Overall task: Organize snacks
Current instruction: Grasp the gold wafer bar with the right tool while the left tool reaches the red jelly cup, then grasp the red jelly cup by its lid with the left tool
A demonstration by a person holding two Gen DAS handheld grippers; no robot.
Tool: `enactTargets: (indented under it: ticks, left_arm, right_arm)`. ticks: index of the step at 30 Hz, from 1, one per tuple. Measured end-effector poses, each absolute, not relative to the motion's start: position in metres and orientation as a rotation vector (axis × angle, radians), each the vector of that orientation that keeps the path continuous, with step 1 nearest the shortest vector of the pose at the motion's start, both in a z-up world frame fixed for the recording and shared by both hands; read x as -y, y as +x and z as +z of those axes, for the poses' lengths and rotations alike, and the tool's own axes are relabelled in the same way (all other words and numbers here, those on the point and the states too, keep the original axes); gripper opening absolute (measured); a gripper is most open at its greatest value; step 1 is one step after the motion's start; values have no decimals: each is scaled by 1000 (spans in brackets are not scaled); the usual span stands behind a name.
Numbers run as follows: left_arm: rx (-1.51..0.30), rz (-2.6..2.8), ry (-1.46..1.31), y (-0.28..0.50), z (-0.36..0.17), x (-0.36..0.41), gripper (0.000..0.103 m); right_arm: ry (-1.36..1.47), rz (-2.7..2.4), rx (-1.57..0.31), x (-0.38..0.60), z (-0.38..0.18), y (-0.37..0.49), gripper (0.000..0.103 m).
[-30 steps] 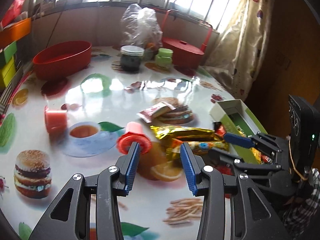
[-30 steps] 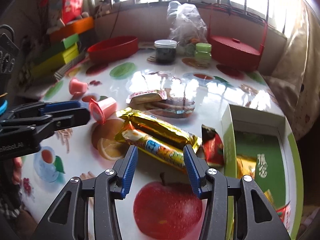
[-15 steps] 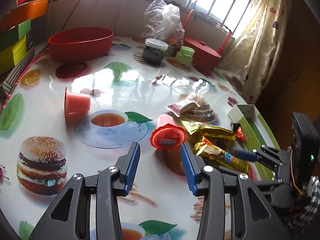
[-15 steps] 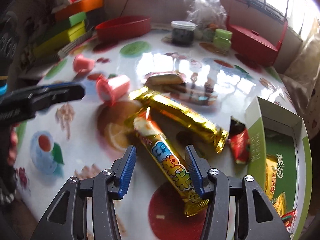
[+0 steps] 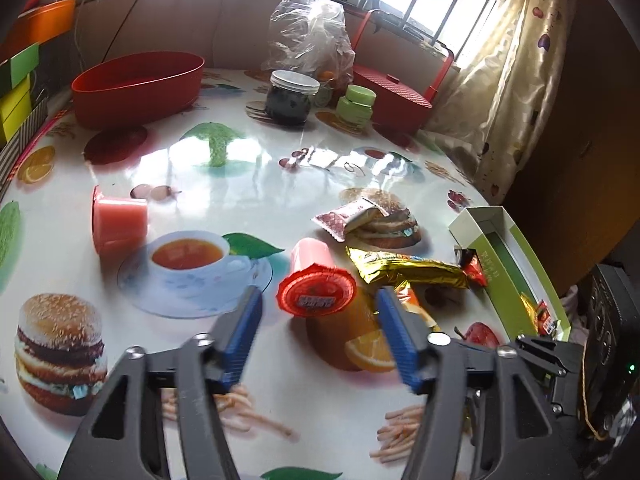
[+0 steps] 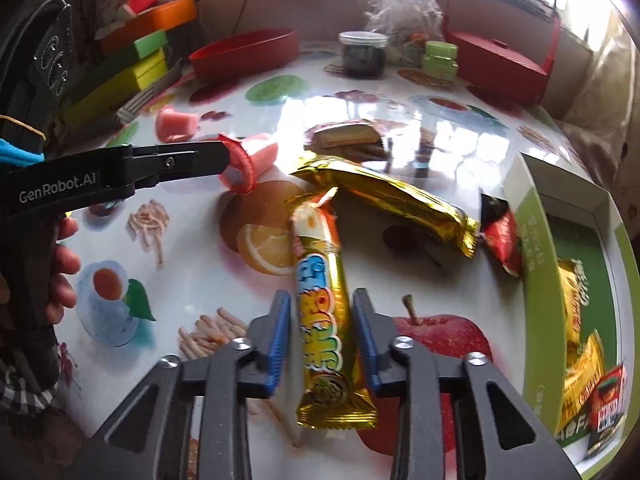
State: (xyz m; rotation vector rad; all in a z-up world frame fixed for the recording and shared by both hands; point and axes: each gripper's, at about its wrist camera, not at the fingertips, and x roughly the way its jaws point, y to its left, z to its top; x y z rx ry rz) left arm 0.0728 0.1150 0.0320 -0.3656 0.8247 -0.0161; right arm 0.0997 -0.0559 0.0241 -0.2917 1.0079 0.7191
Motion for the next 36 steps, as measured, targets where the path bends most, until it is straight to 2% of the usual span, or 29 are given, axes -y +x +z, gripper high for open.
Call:
enactTargets:
  ticks: [3,12,26,30,36]
  left_arm:
    - [-822,-12,-354,78,32,-114,62]
    - [-900,13,-329,96,13,-110,62]
    - [-896,46,-323,100,11,-106,62]
    - [-896,59,-304,100,10,-106,51]
    - [-894,58,-299,100,11,-106,48]
  right_arm:
    - [-267,694,-1005,63,24,99,22]
    - [-208,628,-1004,86,26,97,22]
    - [-180,621,-1001,94,25,96,22]
    - [-180,620,-1000,94,24,97,22]
    - [-179,620,-1000,94,24,97,22]
